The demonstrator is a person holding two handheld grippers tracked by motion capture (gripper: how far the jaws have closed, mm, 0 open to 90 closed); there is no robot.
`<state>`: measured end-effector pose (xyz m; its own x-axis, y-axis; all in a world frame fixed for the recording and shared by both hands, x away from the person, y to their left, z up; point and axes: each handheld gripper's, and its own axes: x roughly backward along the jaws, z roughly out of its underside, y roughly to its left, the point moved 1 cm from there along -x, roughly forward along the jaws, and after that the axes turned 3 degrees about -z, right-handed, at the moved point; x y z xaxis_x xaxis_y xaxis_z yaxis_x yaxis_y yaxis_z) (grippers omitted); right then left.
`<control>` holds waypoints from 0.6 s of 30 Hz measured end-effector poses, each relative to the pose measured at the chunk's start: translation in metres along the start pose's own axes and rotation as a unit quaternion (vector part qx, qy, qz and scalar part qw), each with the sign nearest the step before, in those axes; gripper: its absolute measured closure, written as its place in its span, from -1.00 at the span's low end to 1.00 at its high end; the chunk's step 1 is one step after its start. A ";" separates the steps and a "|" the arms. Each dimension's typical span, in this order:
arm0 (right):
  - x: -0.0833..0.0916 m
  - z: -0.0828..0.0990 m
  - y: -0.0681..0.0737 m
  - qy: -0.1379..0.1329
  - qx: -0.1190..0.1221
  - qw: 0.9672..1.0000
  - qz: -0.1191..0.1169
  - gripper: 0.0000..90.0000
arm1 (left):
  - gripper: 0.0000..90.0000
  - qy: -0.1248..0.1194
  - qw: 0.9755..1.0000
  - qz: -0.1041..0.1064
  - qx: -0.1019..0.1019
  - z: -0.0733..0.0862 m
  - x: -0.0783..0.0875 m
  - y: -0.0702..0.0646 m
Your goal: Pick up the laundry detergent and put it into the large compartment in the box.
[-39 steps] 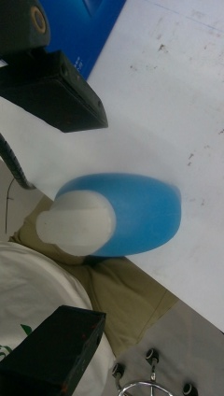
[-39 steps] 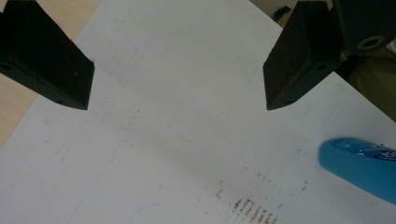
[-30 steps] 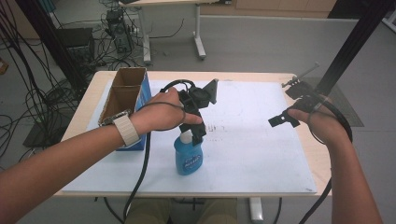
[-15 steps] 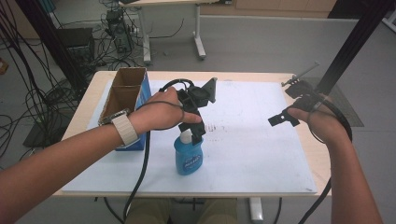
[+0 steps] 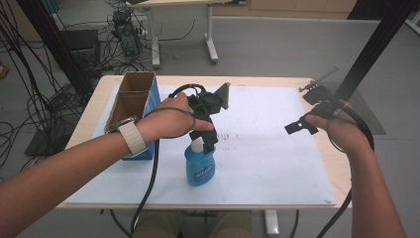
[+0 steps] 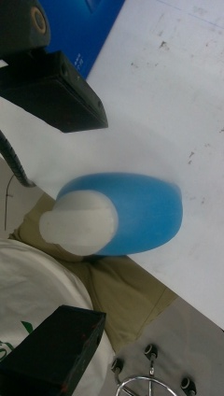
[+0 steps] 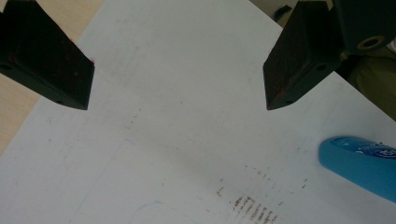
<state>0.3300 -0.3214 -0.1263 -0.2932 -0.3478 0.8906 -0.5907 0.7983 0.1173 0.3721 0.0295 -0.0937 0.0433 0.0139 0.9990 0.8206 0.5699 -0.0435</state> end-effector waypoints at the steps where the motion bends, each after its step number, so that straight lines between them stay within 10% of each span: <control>1: 0.000 0.000 0.000 0.000 0.000 1.000 0.000 -0.81 | -0.83 0.000 1.000 0.000 0.000 0.000 0.000 0.000; 18: 0.000 -0.001 0.000 -0.001 0.000 1.000 0.000 -0.81 | -0.82 0.002 1.000 0.002 -0.002 0.000 -0.001 0.001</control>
<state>0.3304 -0.3214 -0.1257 -0.2939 -0.3487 0.8899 -0.5912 0.7979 0.1174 0.3731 0.0298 -0.0945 0.0492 0.0121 0.9987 0.8223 0.5670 -0.0474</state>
